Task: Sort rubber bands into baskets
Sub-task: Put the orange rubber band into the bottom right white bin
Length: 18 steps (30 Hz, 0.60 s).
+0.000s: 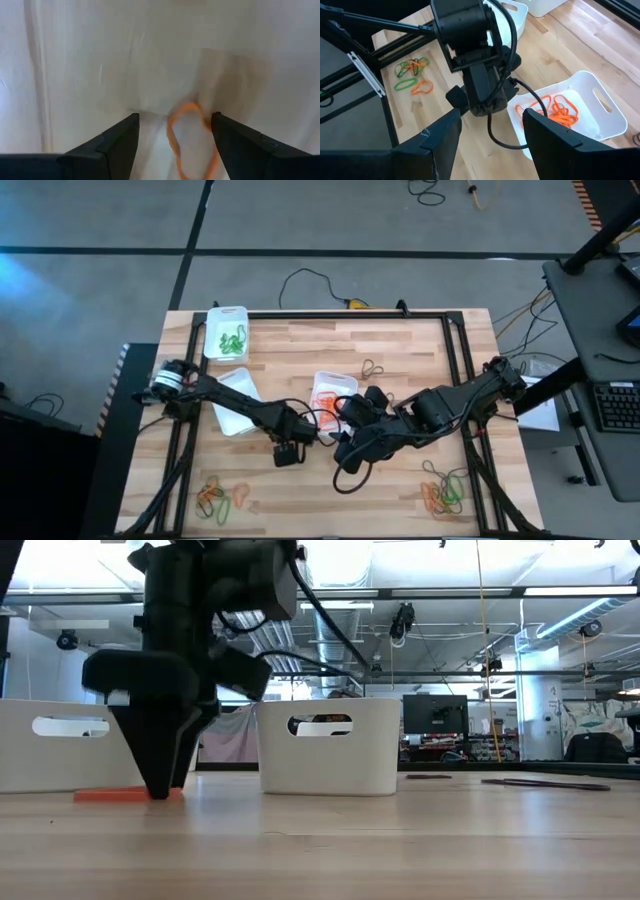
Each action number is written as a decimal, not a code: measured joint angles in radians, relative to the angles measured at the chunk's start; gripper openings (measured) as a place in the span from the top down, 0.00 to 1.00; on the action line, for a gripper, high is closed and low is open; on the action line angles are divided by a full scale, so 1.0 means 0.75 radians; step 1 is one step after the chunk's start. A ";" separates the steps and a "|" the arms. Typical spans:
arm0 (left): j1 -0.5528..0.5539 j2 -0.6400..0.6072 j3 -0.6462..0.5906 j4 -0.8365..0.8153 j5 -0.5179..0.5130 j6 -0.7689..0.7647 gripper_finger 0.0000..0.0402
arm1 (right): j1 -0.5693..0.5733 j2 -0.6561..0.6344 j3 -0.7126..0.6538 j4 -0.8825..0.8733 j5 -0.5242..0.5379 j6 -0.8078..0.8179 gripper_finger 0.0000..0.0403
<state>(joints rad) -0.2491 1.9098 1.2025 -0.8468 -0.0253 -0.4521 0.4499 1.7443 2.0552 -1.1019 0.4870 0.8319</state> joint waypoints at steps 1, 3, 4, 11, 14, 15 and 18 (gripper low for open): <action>0.000 0.012 0.006 -0.002 -0.006 -0.007 0.42 | -0.004 0.000 0.000 0.001 0.000 0.001 0.49; -0.002 0.028 0.008 -0.002 -0.007 -0.012 0.42 | -0.007 0.000 0.000 0.001 0.000 0.004 0.49; -0.005 0.035 0.008 -0.003 -0.003 -0.014 0.43 | -0.008 0.000 0.000 0.002 0.003 0.004 0.49; -0.019 0.041 0.007 0.009 0.005 -0.059 0.67 | -0.037 -0.001 0.000 0.008 0.004 -0.002 0.49; -0.023 0.042 0.001 0.024 0.004 -0.090 0.88 | -0.051 -0.001 0.000 0.010 0.004 -0.002 0.49; -0.026 0.042 0.000 0.023 -0.004 -0.097 0.94 | -0.055 -0.001 0.000 0.010 0.004 -0.002 0.49; -0.047 0.036 -0.002 0.027 -0.031 -0.107 0.97 | -0.060 -0.001 0.000 0.010 0.004 -0.003 0.49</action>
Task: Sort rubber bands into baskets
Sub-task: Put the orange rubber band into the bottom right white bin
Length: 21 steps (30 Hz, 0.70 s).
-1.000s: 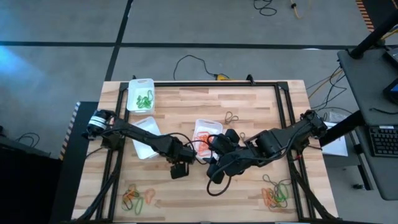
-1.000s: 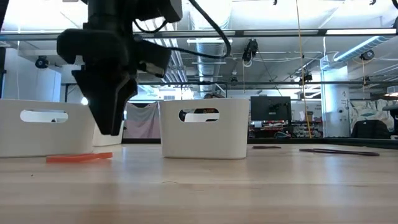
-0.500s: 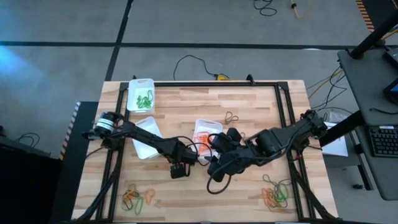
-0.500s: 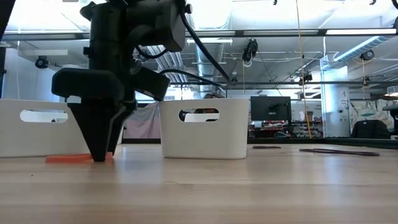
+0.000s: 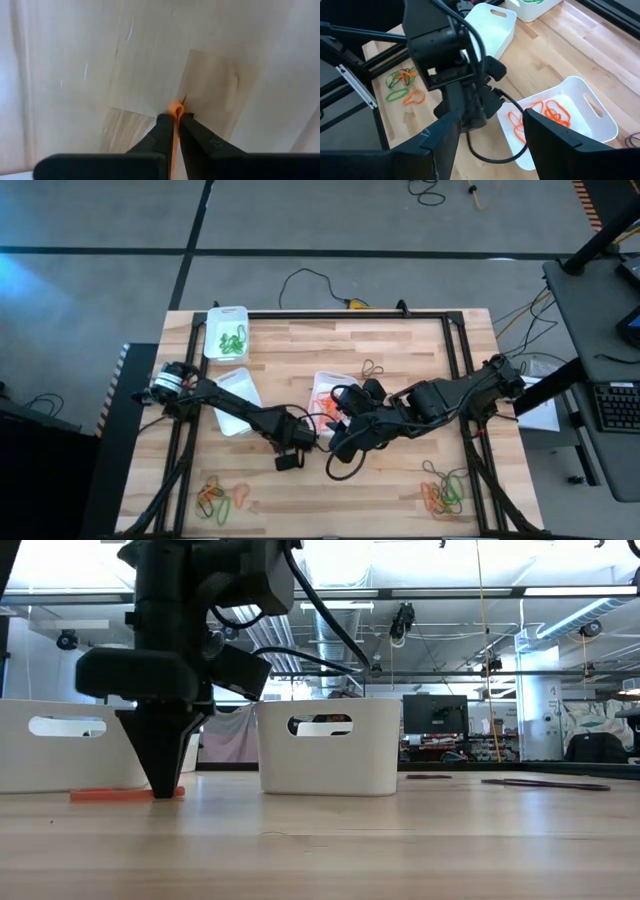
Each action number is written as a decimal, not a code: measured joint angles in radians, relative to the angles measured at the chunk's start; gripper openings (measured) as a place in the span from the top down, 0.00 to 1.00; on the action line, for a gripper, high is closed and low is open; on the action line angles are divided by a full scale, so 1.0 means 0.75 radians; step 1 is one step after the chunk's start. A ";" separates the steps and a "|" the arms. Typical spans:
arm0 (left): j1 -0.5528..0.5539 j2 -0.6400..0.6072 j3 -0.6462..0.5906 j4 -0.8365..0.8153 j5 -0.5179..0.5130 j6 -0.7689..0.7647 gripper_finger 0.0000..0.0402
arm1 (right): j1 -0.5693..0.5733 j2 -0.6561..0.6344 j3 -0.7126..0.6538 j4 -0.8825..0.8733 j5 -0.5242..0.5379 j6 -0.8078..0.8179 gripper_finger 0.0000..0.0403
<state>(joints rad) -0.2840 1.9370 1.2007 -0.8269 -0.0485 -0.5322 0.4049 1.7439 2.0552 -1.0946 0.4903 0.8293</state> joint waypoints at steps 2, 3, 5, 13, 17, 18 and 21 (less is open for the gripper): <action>-0.026 -0.010 -0.002 0.007 -0.033 -0.013 0.96 | 0.000 0.000 0.000 0.000 0.000 -0.009 0.49; -0.041 -0.018 -0.004 0.009 -0.045 -0.023 0.97 | 0.000 0.000 0.000 0.000 0.000 -0.018 0.49; -0.073 -0.037 -0.006 0.013 -0.052 -0.049 0.99 | 0.001 0.000 0.000 -0.001 0.000 -0.035 0.49; -0.214 -0.108 0.152 0.048 -0.073 -0.056 1.00 | 0.030 0.000 0.000 0.000 0.002 -0.009 0.49; -0.244 -0.099 0.272 0.197 -0.134 0.058 1.00 | 0.087 0.000 -0.001 0.000 0.000 -0.020 0.49; -0.246 -0.086 0.296 0.199 -0.162 0.068 1.00 | 0.104 0.000 -0.001 -0.001 0.001 -0.025 0.49; -0.244 -0.031 0.343 0.204 -0.221 0.111 1.00 | 0.170 0.000 -0.002 -0.005 0.002 -0.052 0.49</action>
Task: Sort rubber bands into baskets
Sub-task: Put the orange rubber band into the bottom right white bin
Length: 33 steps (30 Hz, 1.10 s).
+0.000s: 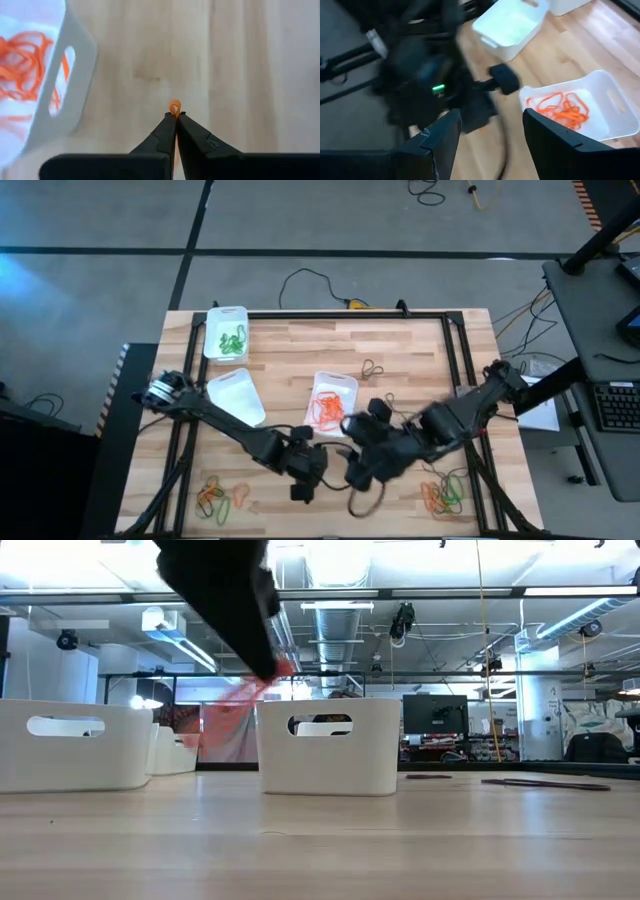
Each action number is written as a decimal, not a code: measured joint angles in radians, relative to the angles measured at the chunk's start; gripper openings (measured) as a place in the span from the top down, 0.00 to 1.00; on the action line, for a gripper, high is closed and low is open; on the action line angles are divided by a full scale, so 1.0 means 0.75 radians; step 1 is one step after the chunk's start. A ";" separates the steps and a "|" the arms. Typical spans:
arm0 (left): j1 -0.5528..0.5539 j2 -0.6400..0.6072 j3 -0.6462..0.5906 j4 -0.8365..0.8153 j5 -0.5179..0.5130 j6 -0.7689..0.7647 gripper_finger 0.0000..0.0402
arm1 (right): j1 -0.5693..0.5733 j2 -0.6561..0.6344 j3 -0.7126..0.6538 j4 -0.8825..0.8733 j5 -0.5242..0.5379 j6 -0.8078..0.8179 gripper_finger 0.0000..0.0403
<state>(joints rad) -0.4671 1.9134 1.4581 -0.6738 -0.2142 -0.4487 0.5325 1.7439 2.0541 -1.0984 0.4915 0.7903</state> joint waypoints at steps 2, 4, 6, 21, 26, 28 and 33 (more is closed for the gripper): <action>0.004 0.034 0.020 0.079 -0.007 0.016 1.00 | 0.055 0.004 0.000 -0.004 0.001 -0.001 0.49; 0.004 0.065 0.035 0.211 -0.006 0.016 1.00 | 0.120 0.007 -0.008 -0.008 0.000 0.012 0.49; -0.006 0.105 0.050 0.305 -0.005 0.017 1.00 | 0.188 0.007 -0.035 -0.008 0.006 0.052 0.49; -0.019 0.371 0.180 0.504 0.085 -0.014 0.96 | 0.425 0.011 -0.561 0.165 -0.072 0.726 0.49; -0.019 0.360 0.177 0.348 0.089 0.050 0.82 | 0.397 0.011 -0.747 0.429 -0.062 0.595 0.49; -0.032 0.327 0.177 0.256 0.077 0.072 0.75 | 0.363 0.011 -0.823 0.520 -0.061 0.531 0.49; -0.114 0.266 0.175 0.020 -0.094 0.099 0.61 | 0.259 0.011 -1.017 0.796 -0.022 0.289 0.49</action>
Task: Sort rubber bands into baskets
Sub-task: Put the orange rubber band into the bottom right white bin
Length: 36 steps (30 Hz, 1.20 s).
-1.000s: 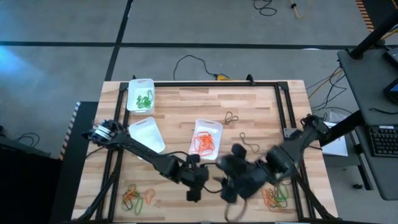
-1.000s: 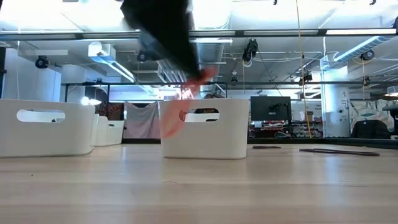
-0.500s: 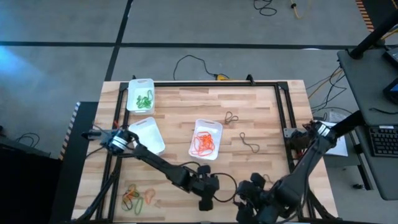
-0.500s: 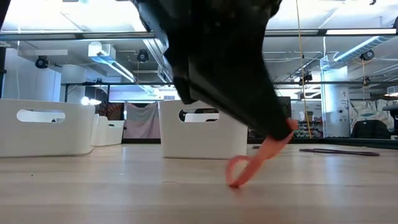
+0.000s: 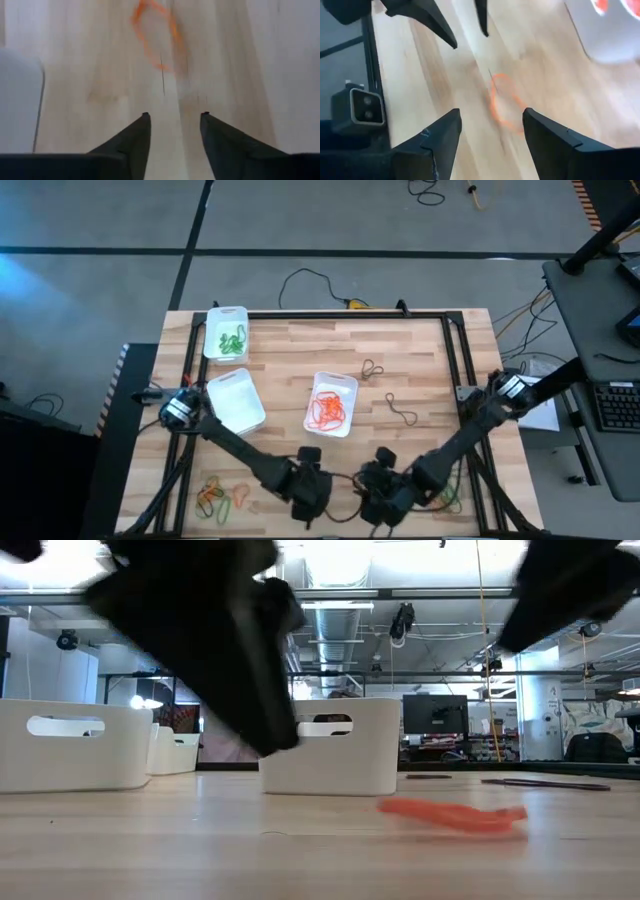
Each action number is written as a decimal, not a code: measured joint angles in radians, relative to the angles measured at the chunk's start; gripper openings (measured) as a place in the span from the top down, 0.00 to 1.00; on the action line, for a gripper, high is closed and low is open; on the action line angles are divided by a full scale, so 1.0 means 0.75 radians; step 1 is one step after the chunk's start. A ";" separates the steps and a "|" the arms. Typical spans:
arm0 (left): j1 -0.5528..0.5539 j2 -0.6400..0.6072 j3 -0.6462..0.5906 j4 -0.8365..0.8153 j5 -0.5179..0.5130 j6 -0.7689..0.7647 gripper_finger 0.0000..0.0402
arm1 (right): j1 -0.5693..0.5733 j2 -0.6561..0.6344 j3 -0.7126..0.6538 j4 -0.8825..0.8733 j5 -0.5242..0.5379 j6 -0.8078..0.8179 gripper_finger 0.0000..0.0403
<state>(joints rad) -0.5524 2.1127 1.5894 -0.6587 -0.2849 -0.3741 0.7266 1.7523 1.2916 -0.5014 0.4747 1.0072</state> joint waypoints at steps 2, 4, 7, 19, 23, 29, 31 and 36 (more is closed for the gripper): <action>-0.023 -0.004 -0.001 -0.051 -0.053 -0.001 0.56 | -0.041 0.000 -0.052 0.127 -0.002 -0.121 0.49; -0.036 -0.007 -0.001 -0.110 -0.107 -0.029 0.52 | -0.076 0.000 -0.092 0.230 0.000 -0.216 0.49; -0.048 -0.008 -0.001 -0.205 -0.129 -0.113 0.48 | -0.116 0.028 -0.116 0.246 -0.001 -0.309 0.49; -0.066 -0.028 -0.059 -0.226 -0.165 -0.322 0.48 | -0.141 0.202 -0.119 0.247 -0.052 -0.416 0.49; -0.066 -0.029 -0.108 -0.102 -0.161 -0.334 0.48 | -0.141 0.252 -0.120 0.254 -0.095 -0.410 0.49; -0.065 -0.029 -0.163 0.003 -0.161 -0.398 0.48 | -0.141 0.294 -0.117 0.258 -0.148 -0.376 0.55; -0.065 -0.029 -0.179 0.029 -0.168 -0.423 0.48 | -0.141 0.294 -0.121 0.258 -0.150 -0.353 0.60; -0.078 -0.073 -0.191 -0.073 -0.235 -0.492 0.48 | -0.144 0.286 -0.122 0.245 -0.172 -0.343 0.75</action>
<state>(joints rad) -0.6108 2.0577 1.4463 -0.7133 -0.4613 -0.7430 0.6189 1.9671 1.2002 -0.3173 0.3461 0.7498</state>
